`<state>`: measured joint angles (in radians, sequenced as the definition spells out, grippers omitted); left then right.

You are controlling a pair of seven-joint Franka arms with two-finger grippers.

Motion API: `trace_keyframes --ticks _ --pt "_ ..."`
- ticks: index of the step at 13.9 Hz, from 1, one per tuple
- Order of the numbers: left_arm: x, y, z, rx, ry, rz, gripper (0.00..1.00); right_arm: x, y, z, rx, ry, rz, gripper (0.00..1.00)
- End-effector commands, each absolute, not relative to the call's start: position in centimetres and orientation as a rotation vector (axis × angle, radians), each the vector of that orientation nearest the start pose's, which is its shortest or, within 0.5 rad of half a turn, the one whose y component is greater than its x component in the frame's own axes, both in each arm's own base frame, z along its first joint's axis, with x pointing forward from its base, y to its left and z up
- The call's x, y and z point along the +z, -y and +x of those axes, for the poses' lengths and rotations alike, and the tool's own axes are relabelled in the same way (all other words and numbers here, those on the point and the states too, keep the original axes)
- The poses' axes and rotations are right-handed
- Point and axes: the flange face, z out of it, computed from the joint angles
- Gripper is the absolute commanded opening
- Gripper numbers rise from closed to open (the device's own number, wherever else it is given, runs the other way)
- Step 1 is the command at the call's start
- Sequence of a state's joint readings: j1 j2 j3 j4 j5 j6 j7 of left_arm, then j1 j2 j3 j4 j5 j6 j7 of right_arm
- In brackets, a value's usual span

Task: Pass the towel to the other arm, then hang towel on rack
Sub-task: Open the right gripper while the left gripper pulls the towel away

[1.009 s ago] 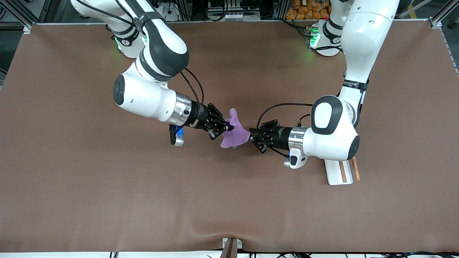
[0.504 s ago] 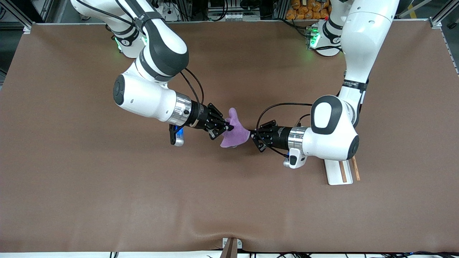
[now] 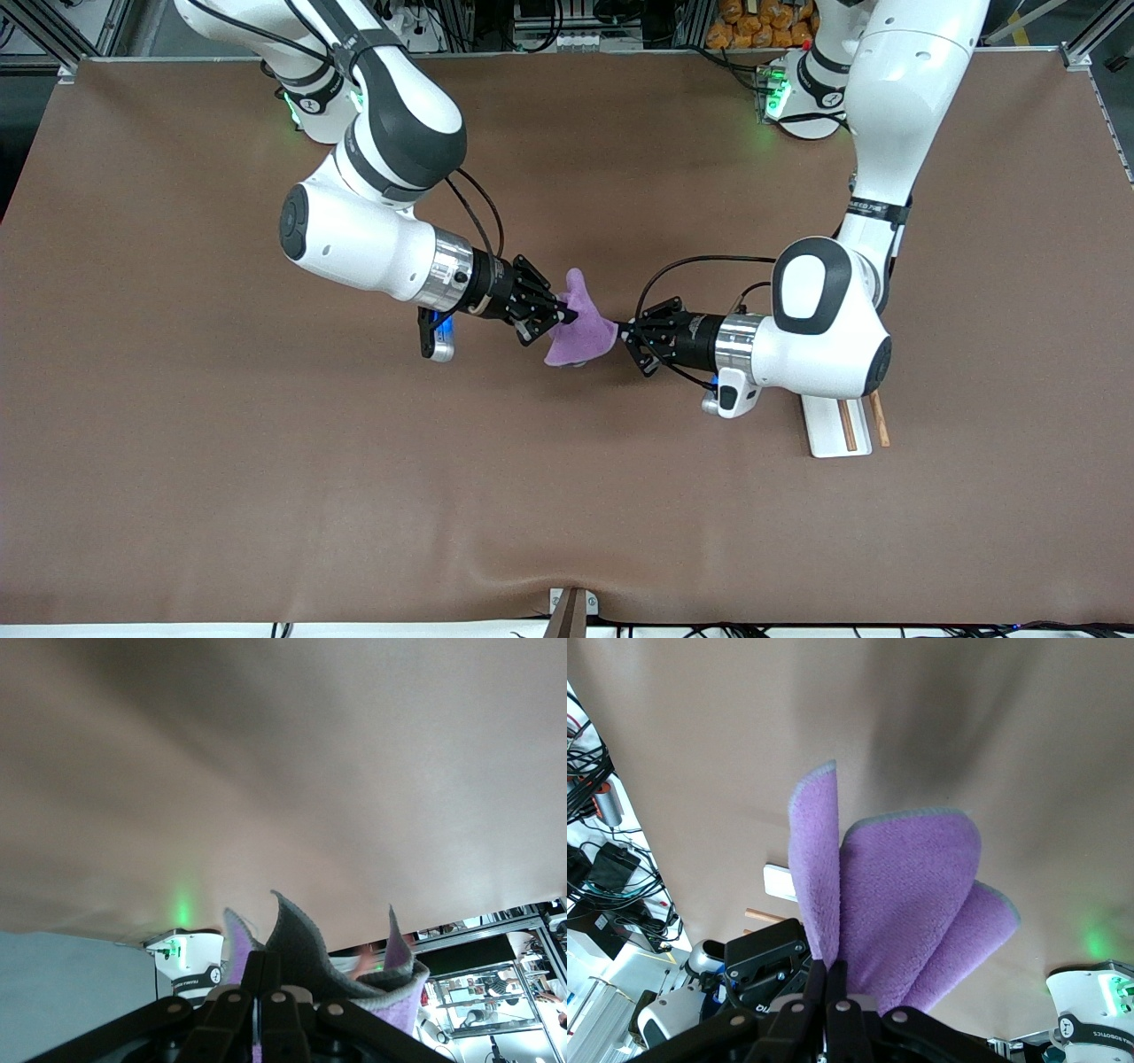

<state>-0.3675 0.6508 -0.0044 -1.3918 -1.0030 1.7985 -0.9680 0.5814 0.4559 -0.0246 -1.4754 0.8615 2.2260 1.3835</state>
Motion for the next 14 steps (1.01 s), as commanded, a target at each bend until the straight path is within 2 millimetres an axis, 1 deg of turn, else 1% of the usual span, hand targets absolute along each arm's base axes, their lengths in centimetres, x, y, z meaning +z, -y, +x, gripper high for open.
trace_keyframes --ticks 1,5,6,7,8,9,12,14 --pt "36.1 29.5 64.6 -0.998 -1.039 2.064 0.00 45.7 -40.5 60.3 0.585 -1.433 -1.951 0.00" --pt "36.2 28.5 64.6 -1.001 -1.006 2.082 0.00 45.7 -40.5 60.3 0.585 -1.433 -1.951 0.00" --pt "36.8 27.3 65.3 -0.989 -1.003 2.075 0.00 45.7 -40.5 60.3 0.585 -1.433 -1.951 0.00" --pt "37.9 26.0 65.7 -0.987 -0.989 2.069 0.00 45.7 -40.5 60.3 0.587 -1.435 -1.949 0.01" --pt "38.7 25.5 65.9 -0.983 -0.962 2.094 0.00 45.7 -40.4 60.4 0.599 -1.453 -1.934 0.90" --pt "39.7 24.7 65.9 -0.968 -0.948 2.132 0.00 45.6 -40.5 60.3 0.594 -1.449 -1.942 1.00" --pt "41.4 21.4 66.7 -0.952 -0.911 2.137 0.00 45.6 -40.5 60.3 0.593 -1.448 -1.945 1.00" --pt "42.2 19.2 67.1 -0.930 -0.888 2.139 0.00 45.4 -40.3 60.4 0.592 -1.452 -1.945 1.00"
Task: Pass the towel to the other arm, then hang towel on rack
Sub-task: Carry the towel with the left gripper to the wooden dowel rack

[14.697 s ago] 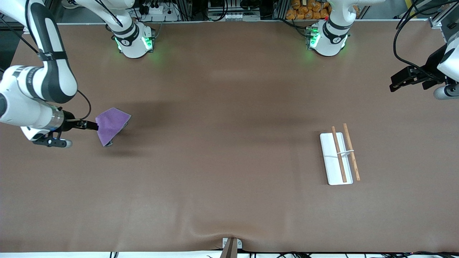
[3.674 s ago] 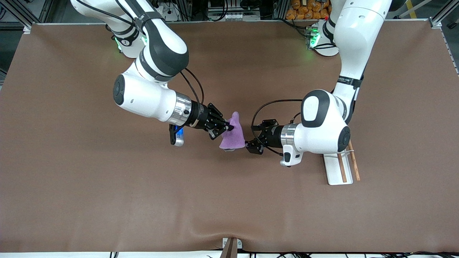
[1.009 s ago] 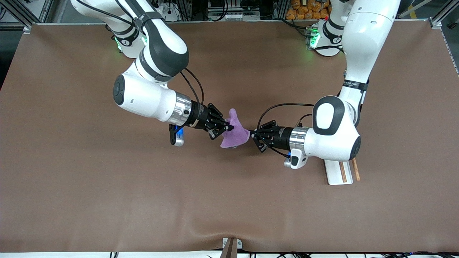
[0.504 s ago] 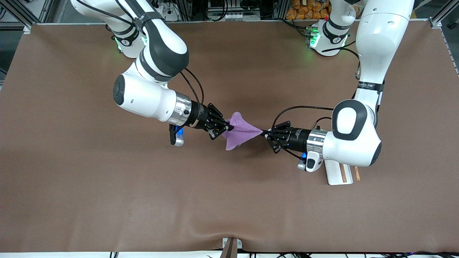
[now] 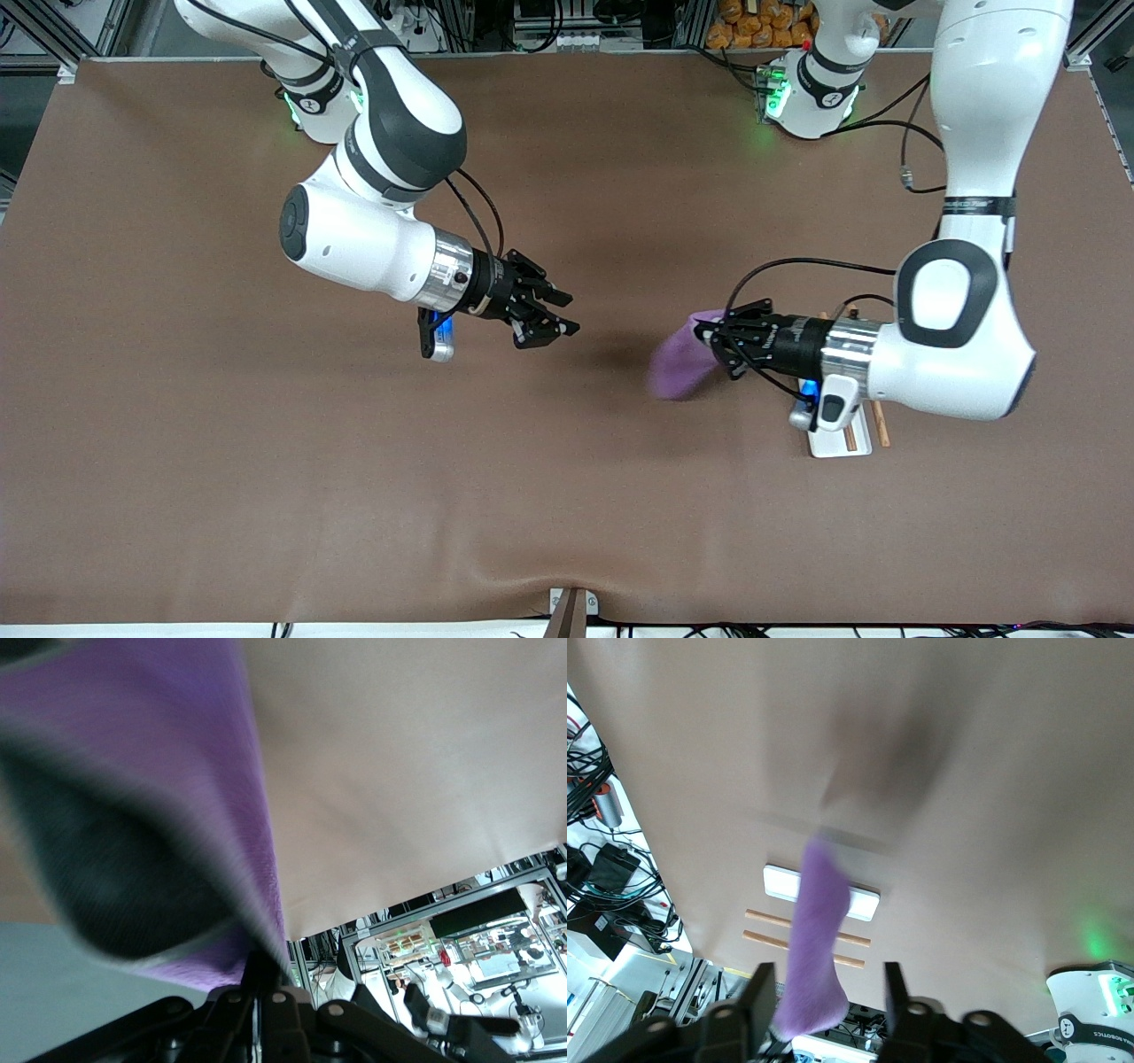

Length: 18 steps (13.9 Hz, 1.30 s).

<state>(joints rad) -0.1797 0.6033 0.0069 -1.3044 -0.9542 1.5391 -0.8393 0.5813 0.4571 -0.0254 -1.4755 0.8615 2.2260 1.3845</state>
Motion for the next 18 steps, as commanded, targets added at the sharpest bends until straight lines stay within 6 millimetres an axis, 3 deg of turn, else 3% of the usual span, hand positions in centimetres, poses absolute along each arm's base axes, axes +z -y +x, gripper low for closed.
trace_keyframes --ticks 1,3,8,10,14,18 --pt "43.4 18.6 67.0 -0.884 -0.860 2.168 0.00 45.3 -39.7 60.7 0.587 -1.459 -1.944 1.00" --pt "44.3 17.8 66.7 -0.811 -0.785 2.248 0.00 45.2 -38.3 61.5 0.554 -1.465 -1.964 1.00" --pt "44.4 11.5 68.0 -0.603 -0.610 2.335 0.00 43.8 -33.6 62.4 0.440 -1.442 -2.260 1.00" --pt "44.4 10.2 68.0 -0.521 -0.482 2.440 0.00 44.1 -31.5 62.7 0.438 -1.386 -2.349 1.00" --pt "44.3 9.0 68.0 -0.385 -0.292 2.724 0.00 44.8 -25.5 62.9 0.382 -1.115 -2.641 1.00" --pt "46.5 8.5 67.3 -0.287 -0.005 2.966 0.00 46.2 -23.0 63.1 0.213 -1.002 -2.822 1.00"
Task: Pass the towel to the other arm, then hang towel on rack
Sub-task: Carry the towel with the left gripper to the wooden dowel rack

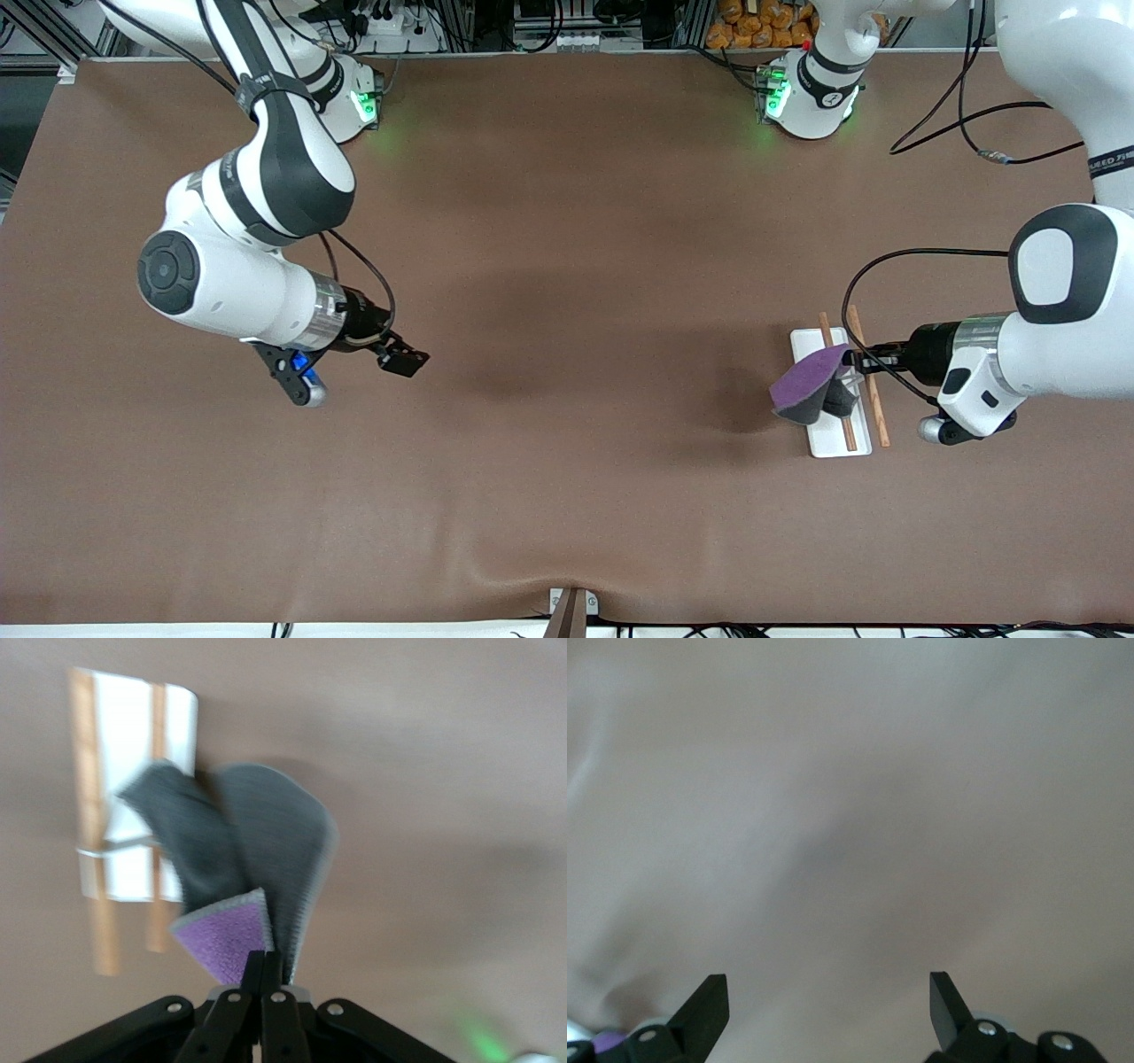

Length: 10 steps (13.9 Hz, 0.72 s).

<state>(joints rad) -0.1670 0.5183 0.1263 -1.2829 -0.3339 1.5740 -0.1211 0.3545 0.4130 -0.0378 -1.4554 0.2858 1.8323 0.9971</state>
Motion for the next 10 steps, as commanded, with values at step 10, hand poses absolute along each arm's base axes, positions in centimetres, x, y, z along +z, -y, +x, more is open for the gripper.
trace_keyframes --ticks 10 --pt "49.1 6.8 66.4 0.231 -0.344 -3.107 0.00 49.1 -9.9 63.9 0.202 -0.494 -3.037 1.00"
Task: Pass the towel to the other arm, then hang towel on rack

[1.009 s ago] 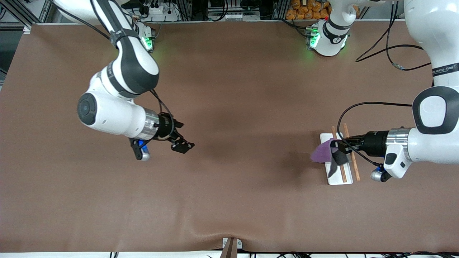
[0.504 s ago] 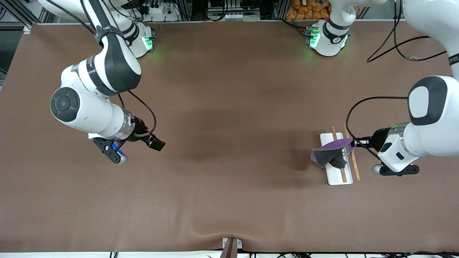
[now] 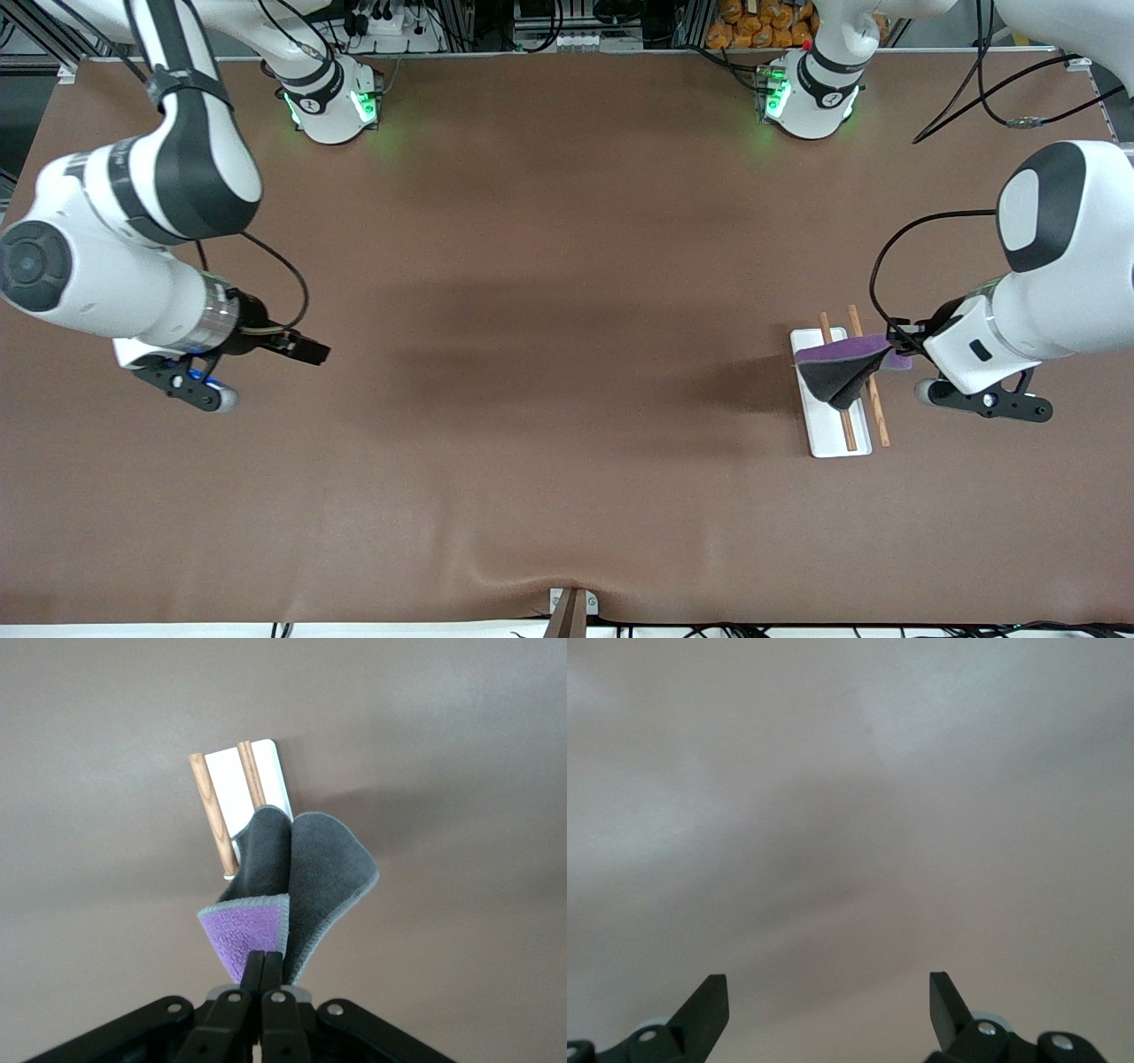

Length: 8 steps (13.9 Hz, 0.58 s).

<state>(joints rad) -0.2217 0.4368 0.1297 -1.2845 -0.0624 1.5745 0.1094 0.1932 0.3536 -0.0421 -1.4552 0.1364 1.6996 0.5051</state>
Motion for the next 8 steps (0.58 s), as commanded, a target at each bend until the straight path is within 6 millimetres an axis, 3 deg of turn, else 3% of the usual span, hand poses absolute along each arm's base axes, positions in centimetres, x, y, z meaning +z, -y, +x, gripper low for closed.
trace_keyframes --ticks 1,5,8 --pt "48.8 5.8 66.5 0.241 -0.329 -3.112 0.00 49.7 -8.8 63.7 0.194 -0.440 -3.048 1.00" --pt "49.1 5.6 66.4 0.239 -0.334 -3.117 0.00 51.5 -5.2 61.8 0.159 -0.223 -3.098 1.00" --pt "47.7 3.9 66.8 0.274 -0.333 -3.129 0.00 52.5 -3.7 60.4 0.143 -0.213 -3.096 1.00"
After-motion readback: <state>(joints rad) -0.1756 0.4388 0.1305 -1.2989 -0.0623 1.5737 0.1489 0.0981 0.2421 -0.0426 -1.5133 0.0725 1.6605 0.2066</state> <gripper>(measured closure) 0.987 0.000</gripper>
